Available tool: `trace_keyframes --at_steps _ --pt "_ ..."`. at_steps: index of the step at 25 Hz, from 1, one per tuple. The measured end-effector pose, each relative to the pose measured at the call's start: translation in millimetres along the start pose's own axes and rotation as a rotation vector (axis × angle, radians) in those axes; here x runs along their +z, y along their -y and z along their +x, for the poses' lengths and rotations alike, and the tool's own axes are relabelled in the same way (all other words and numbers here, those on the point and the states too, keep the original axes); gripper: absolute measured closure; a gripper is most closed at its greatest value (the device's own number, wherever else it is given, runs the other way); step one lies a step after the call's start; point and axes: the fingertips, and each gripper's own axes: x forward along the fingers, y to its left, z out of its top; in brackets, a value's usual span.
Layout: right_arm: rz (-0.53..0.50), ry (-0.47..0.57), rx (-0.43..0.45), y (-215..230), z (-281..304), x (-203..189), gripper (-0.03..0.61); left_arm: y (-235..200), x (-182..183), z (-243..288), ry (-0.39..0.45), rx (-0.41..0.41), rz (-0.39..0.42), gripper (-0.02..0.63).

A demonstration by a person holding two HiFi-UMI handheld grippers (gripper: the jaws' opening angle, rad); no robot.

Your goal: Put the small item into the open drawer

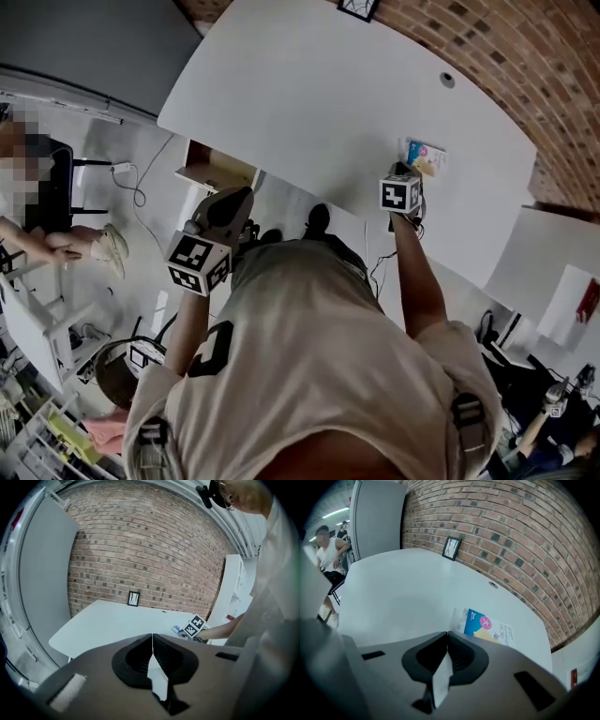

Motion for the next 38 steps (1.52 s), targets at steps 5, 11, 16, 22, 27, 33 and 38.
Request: trace_keyframes --at_steps 5,11,16,22,27,33,38 --pt "0.029 0.047 -0.002 4.7 -14.2 -3.3 0.574 3.9 0.8 3.9 0.002 -0.023 0.015 0.607" --pt "0.100 0.177 0.037 11.5 -40.0 14.9 0.574 10.4 -2.7 5.1 0.006 -0.019 0.024 0.607" --pt "0.102 0.265 0.072 -3.1 -73.0 53.0 0.574 -3.4 -5.0 -8.3 0.047 0.003 0.000 0.607" --pt "0.061 0.327 0.146 -75.0 -104.2 85.4 0.574 -32.8 -27.7 -69.3 0.083 0.057 -0.047 0.607" --pt "0.009 0.357 0.184 -131.2 -134.0 99.3 0.574 -53.4 -52.5 -123.7 0.100 0.095 -0.093 0.607" --pt "-0.032 0.402 0.229 -215.2 -161.4 109.3 0.574 -88.0 -89.0 -201.3 0.137 0.147 -0.131 0.607" --pt "-0.036 0.420 0.243 -261.5 -185.7 101.3 0.574 -108.4 -115.7 -245.4 0.151 0.148 -0.163 0.607"
